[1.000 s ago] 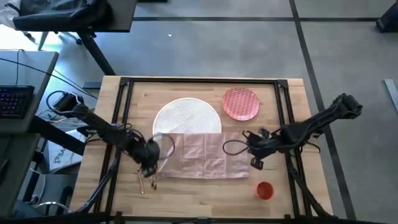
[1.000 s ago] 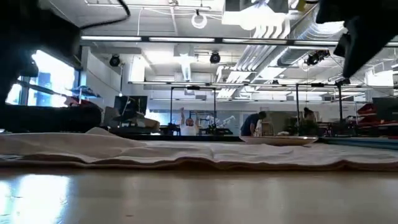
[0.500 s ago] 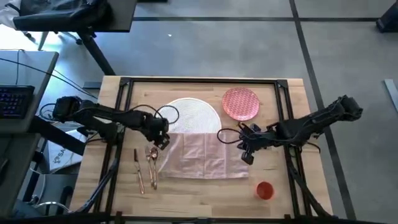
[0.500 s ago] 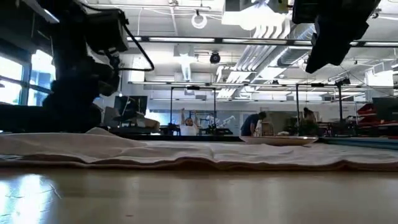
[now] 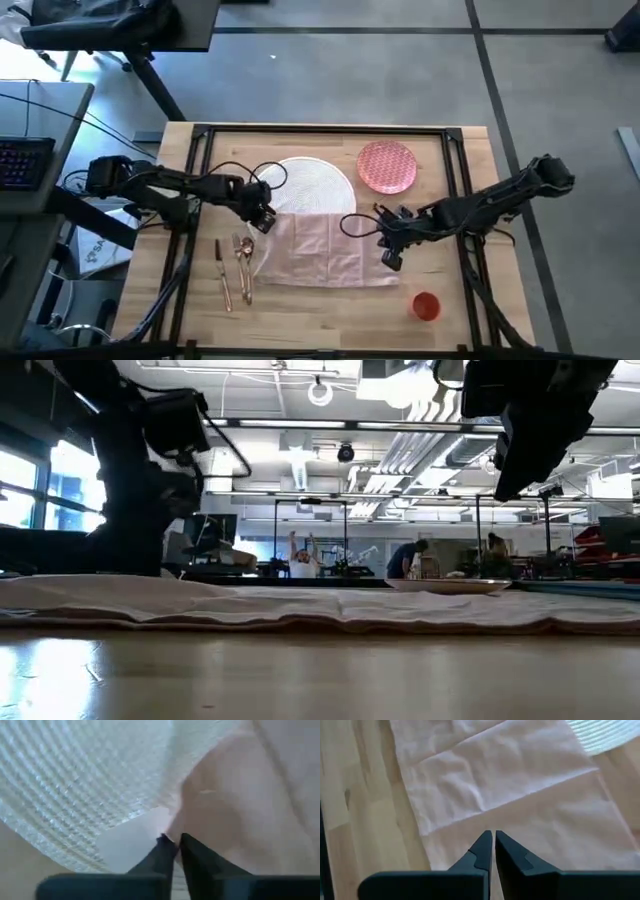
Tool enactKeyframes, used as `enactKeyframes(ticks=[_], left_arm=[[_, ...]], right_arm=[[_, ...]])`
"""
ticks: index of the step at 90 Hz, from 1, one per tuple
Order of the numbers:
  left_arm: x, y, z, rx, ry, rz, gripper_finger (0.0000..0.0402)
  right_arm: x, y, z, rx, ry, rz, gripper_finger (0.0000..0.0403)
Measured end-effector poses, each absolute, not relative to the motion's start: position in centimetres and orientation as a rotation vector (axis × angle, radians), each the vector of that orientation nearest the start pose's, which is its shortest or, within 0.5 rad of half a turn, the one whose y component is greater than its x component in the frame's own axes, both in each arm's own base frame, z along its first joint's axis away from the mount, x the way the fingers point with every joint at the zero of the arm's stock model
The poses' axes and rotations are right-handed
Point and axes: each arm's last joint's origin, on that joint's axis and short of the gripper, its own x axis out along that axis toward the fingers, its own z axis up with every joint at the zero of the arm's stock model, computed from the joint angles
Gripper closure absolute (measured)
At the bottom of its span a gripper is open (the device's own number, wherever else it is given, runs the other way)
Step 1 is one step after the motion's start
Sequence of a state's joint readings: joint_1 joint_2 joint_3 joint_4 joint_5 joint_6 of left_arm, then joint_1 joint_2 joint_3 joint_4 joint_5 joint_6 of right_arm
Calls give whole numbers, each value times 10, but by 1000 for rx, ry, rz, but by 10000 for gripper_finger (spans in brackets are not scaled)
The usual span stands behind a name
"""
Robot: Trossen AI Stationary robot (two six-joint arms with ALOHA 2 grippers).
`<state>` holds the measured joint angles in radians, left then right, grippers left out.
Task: Set table place
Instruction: Fold the pink napkin
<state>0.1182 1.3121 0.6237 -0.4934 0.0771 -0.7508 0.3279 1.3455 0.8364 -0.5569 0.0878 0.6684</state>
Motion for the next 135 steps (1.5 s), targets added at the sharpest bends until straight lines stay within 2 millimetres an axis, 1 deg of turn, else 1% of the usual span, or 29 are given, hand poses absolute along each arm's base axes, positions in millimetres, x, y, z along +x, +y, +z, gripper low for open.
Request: enactKeyframes(ticks=[13,20,29,37,44,51,60,73,82,89,93,99,108,117,121,126,135], left_arm=[[226,25,186,-660,1119,434,401],[227,27,194,-611,1136,439,401],[223,29,196,-581,1190,444,401],[218,30,192,-565,1246,452,401],[217,30,189,-553,1263,448,401],[216,29,187,-552,1272,450,401],[216,28,190,-561,1256,450,397],[217,28,201,-539,1243,433,372],[217,29,204,-545,1249,438,346],[221,28,205,-582,1218,378,329],[225,25,205,-602,1210,322,324],[232,18,202,-609,1196,261,321],[240,9,198,-615,1185,240,325],[244,-2,194,-648,1184,259,332],[246,-5,194,-672,1174,265,336],[248,-9,195,-691,1158,264,339],[250,-13,196,-693,1126,255,345]], right_arm=[[253,86,184,349,1155,-52,402],[262,88,169,341,1186,-4,402],[269,84,150,345,1255,-12,402],[271,80,134,354,1329,-33,402],[272,77,128,364,1372,-21,402],[271,76,127,370,1397,-1,402],[264,75,136,378,1408,2,402],[252,70,170,423,1316,-69,402],[244,68,186,461,1254,-130,402],[243,67,194,502,1196,-186,402],[243,66,192,523,1183,-224,402],[243,62,181,573,1184,-288,402],[243,55,158,697,1169,-338,402],[235,49,136,754,1246,-368,402],[229,46,132,733,1292,-376,402],[223,42,132,678,1357,-377,403],[211,32,139,508,1469,-453,403]])
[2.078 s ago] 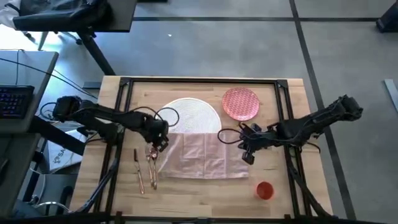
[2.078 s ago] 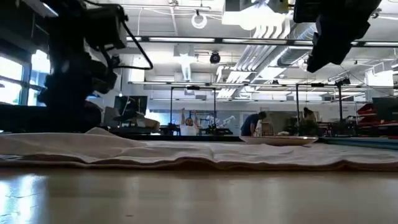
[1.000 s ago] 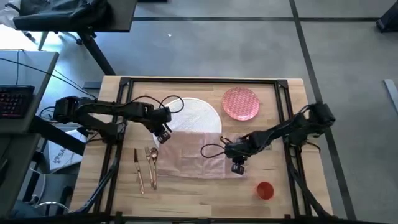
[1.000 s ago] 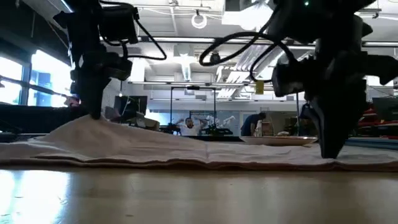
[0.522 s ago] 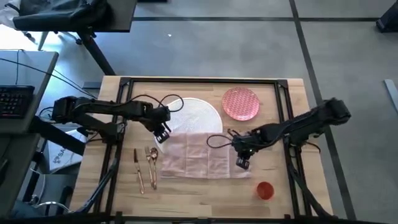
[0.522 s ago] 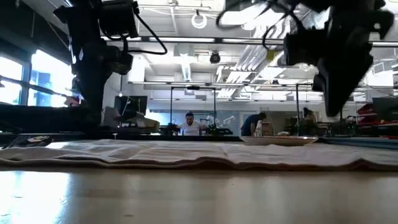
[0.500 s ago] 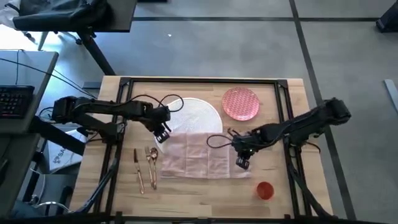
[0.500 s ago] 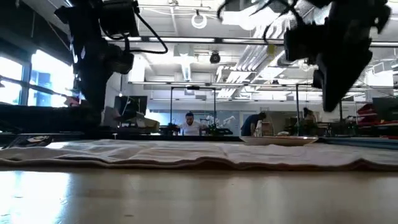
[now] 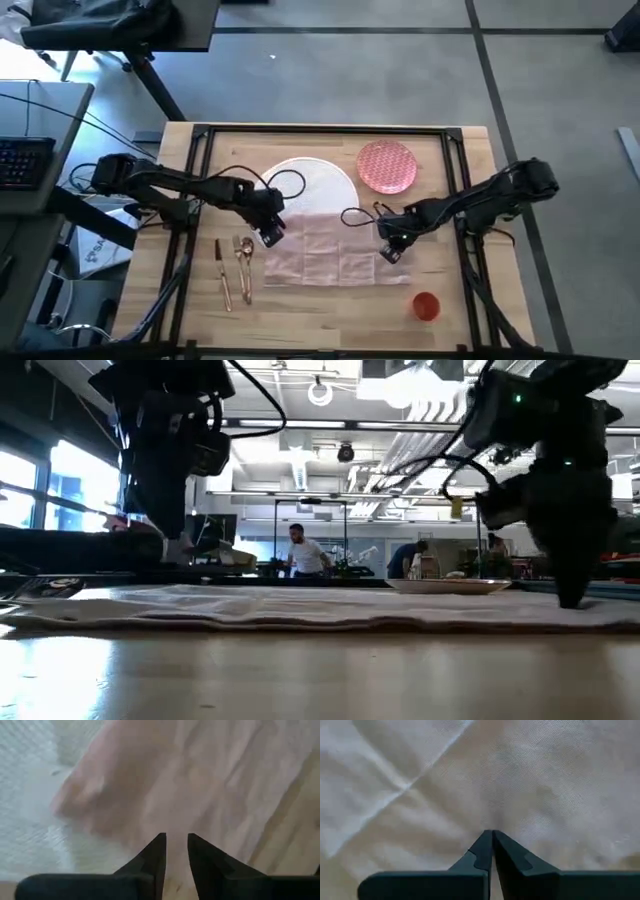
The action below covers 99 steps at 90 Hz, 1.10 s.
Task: Set table place
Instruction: Fold the pink napkin
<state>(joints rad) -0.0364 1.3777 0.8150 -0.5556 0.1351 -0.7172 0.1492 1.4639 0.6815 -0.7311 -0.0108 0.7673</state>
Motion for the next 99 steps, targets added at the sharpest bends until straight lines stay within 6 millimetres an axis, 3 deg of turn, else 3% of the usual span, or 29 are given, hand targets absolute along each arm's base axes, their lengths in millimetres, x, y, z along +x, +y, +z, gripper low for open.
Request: enactKeyframes(ticks=[8,15,22,35,50,60,75,86,99], left_arm=[[251,-13,196,-692,1109,276,347],[252,-11,196,-692,1097,312,348],[251,-7,196,-685,1087,360,348],[255,7,186,-641,1109,409,348],[262,26,157,-539,1226,422,348],[262,41,139,-477,1307,440,349],[255,63,131,-322,1409,475,349],[240,79,131,-125,1532,505,349],[221,104,131,47,1684,540,349]], right_arm=[[209,24,153,388,1479,-566,403],[216,21,168,398,1411,-599,403],[229,24,177,489,1329,-582,403],[266,40,190,729,1016,-407,403],[296,49,179,911,814,-414,403],[308,55,158,1036,816,-437,403],[322,71,129,1135,944,-461,403],[335,83,122,1126,1075,-499,403],[343,95,130,1035,1255,-540,403]])
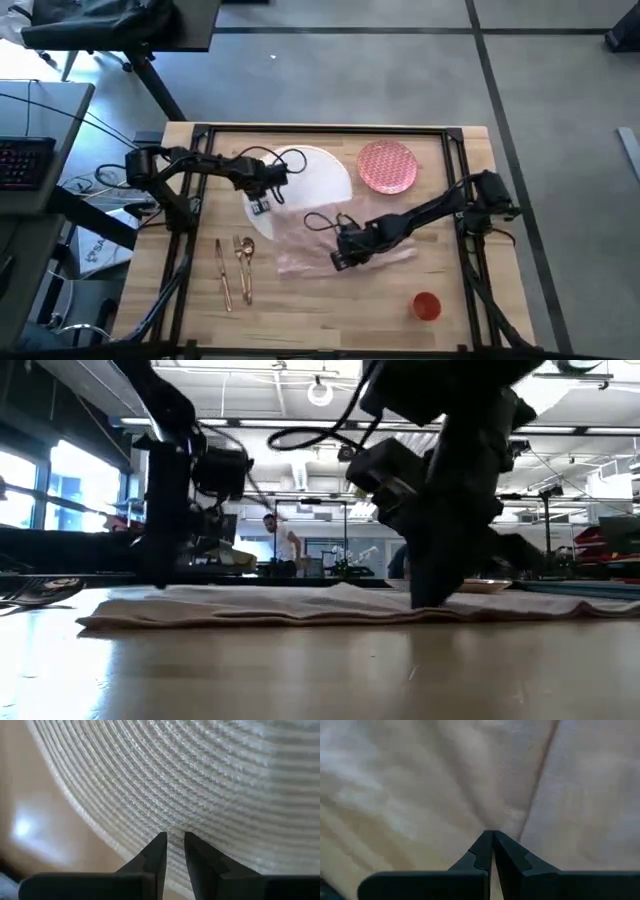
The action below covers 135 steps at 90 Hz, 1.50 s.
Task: Set table place
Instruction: Fold the pink napkin
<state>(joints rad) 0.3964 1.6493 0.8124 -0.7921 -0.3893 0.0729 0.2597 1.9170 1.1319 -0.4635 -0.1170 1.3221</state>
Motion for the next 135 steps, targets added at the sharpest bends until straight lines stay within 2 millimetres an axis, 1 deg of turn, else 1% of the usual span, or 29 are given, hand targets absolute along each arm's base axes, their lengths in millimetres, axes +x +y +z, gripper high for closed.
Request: enactKeyframes(ticks=[6,11,18,22,28,33,36,41,48,52,55,62,71,77,85,89,92,97,105,110,115,120,135], left_arm=[[215,118,131,38,1695,535,349],[208,130,131,12,1709,547,349],[198,144,133,-28,1714,576,349],[193,150,136,-51,1701,582,349],[187,155,144,-98,1652,579,349],[185,157,152,-145,1583,563,349],[185,157,155,-174,1542,543,349],[188,155,160,-206,1477,497,351],[194,151,161,-216,1431,463,358],[196,148,161,-223,1422,443,363],[198,145,161,-231,1415,423,367],[203,137,161,-259,1400,367,376],[205,124,167,-292,1382,261,388],[205,115,171,-312,1380,195,393],[205,104,180,-306,1359,127,398],[205,99,183,-307,1346,98,400],[206,94,185,-309,1336,79,401],[207,87,190,-310,1313,46,401],[211,74,193,-310,1287,-30,401],[214,65,194,-308,1287,-76,401],[218,56,193,-296,1290,-107,401],[222,47,191,-284,1292,-130,401],[235,22,182,-287,1319,-168,401]], right_arm=[[341,98,135,976,1331,-544,403],[336,99,138,943,1390,-588,403],[333,101,150,916,1433,-627,403],[334,102,161,904,1431,-638,403],[340,103,178,905,1380,-638,403],[345,104,186,934,1321,-681,403],[347,103,187,965,1284,-728,403],[349,101,183,1035,1236,-828,403],[351,94,168,1119,1211,-965,403],[353,90,158,1138,1208,-1021,403],[357,87,150,1151,1207,-1031,403],[370,83,137,1184,1203,-960,403],[391,82,128,1225,1152,-757,403],[400,84,126,1193,1142,-601,403],[402,91,128,1078,1208,-385,403],[397,94,132,1017,1282,-337,403],[392,96,137,984,1338,-358,403],[381,99,151,933,1394,-453,403],[366,99,179,916,1373,-679,403],[356,97,186,943,1356,-828,403],[345,94,183,964,1381,-948,403],[337,91,174,967,1425,-1017,403],[321,75,145,971,1517,-1028,403]])
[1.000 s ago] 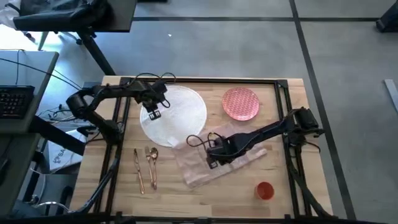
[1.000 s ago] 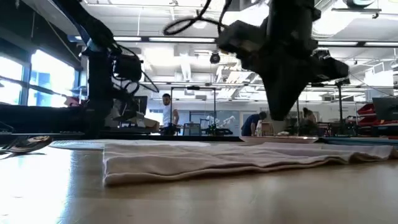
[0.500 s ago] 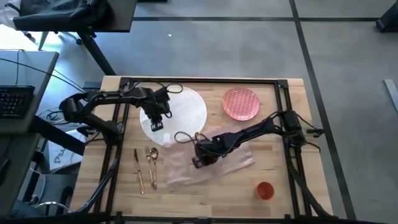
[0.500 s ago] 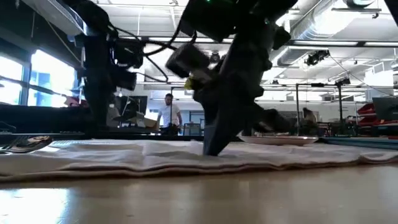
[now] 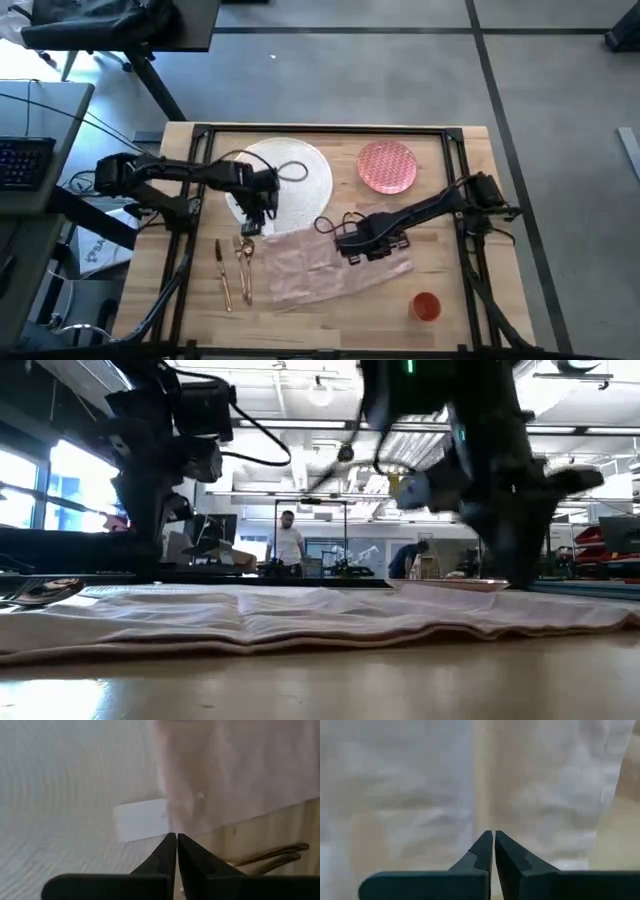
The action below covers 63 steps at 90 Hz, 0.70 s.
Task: Set table place
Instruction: Fold the pink napkin
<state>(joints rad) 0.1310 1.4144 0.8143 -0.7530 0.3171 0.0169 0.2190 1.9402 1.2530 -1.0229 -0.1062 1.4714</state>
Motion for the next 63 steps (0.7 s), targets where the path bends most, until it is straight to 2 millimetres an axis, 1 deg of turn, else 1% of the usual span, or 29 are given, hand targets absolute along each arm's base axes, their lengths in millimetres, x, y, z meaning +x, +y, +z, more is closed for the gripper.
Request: enactKeyframes(ticks=[7,12,19,27,31,36,43,48,55,63], left_arm=[[240,12,179,-313,1322,-158,401],[243,6,177,-340,1321,-143,401],[246,-1,176,-385,1318,-117,401],[246,-7,178,-450,1314,-79,402],[246,-9,181,-491,1312,-52,402],[247,-12,187,-535,1292,-27,402],[253,-16,200,-564,1248,1,402],[258,-17,210,-566,1211,29,402],[266,-18,224,-564,1149,62,402],[275,-18,236,-556,1062,102,402]], right_arm=[[317,67,135,948,1546,-980,403],[317,63,132,913,1567,-881,403],[321,60,131,808,1578,-697,403],[331,60,137,667,1560,-519,403],[332,59,143,592,1558,-487,403],[330,59,155,535,1532,-491,403],[322,59,177,529,1471,-533,403],[312,58,186,554,1439,-564,402],[293,54,189,588,1418,-596,402],[268,42,187,648,1374,-617,393]])
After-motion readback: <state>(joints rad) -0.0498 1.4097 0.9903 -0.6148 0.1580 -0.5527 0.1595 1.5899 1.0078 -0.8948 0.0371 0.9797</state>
